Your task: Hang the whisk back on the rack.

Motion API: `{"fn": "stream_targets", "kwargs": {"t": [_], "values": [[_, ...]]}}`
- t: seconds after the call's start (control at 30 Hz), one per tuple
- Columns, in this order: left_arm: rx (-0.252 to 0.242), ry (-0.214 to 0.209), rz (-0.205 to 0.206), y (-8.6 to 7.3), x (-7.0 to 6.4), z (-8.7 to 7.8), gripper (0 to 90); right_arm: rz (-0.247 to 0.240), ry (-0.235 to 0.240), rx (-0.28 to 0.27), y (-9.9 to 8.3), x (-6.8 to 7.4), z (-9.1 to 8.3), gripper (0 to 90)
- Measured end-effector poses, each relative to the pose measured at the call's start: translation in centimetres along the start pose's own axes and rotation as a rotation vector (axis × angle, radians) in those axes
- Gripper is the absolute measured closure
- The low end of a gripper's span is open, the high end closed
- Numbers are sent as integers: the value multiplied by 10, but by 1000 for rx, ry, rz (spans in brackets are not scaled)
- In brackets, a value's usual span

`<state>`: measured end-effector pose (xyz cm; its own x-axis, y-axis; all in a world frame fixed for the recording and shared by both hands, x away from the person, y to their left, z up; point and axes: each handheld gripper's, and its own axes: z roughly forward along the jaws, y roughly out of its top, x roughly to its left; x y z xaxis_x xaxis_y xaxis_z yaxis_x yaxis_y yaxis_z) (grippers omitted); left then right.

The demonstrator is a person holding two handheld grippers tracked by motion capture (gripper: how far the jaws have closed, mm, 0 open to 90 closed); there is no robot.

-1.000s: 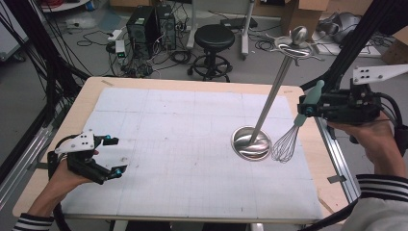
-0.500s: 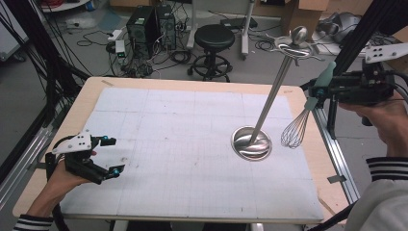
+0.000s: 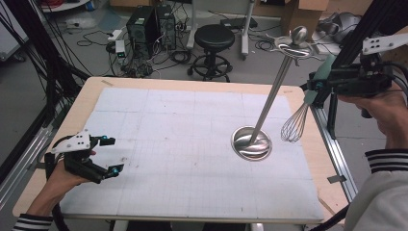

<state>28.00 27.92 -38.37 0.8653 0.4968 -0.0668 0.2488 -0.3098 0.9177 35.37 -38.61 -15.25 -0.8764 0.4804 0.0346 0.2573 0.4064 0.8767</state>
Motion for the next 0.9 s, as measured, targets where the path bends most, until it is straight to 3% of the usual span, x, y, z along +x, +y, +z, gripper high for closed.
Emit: {"fn": "stream_targets", "kwargs": {"t": [0.3,0.9], "values": [[-1,1,-6,0,1,0,17,3,3,12,3,-4,7,660],[-6,-4,-4,0,0,-1,17,-2,11,16,7,0,19,659]]}}
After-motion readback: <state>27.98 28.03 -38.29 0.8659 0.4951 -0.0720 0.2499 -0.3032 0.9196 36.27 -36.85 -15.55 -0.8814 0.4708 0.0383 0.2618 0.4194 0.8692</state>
